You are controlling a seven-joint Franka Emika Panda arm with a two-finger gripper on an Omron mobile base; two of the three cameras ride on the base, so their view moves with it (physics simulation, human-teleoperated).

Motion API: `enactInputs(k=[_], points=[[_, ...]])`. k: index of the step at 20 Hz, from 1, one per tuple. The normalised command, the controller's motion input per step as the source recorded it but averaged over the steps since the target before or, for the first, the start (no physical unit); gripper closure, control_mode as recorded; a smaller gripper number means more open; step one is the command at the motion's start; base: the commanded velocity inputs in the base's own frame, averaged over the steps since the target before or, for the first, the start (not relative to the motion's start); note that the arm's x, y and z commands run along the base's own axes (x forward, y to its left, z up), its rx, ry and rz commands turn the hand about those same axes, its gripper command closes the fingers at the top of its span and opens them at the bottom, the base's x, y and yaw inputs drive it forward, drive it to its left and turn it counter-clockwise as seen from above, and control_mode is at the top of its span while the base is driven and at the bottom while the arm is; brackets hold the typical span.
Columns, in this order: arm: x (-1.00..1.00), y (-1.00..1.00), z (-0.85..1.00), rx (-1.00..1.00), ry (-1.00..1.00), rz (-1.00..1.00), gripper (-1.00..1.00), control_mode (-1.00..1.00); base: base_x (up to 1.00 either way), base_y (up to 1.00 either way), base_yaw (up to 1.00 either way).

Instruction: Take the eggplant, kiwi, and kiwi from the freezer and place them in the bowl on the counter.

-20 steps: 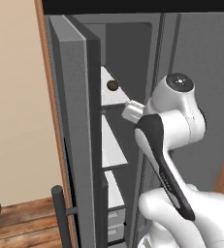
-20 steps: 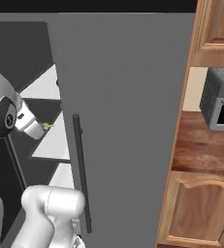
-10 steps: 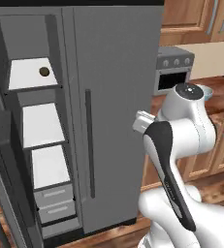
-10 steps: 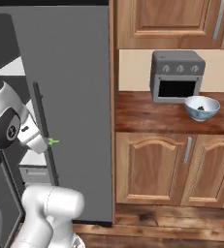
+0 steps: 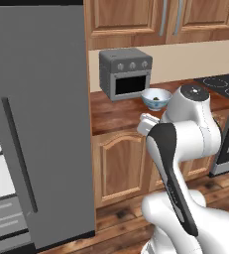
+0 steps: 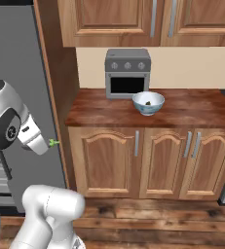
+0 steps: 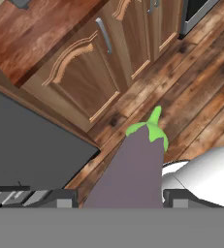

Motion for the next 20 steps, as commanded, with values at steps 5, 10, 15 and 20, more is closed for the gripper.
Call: enactInputs(k=[5,10,15,20], points=[[0.0,0.0,0.0,0.0,0.0,0.0,1.0,1.0,1.0,-0.99,0.08],[0.0,0.0,0.0,0.0,0.0,0.0,1.0,1.0,1.0,-0.93,0.07],[0.0,0.0,0.0,0.0,0.0,0.0,1.0,1.0,1.0,-0.89,0.08],[0.0,0.0,0.0,0.0,0.0,0.0,1.0,1.0,0.98,-0.18,0.1]])
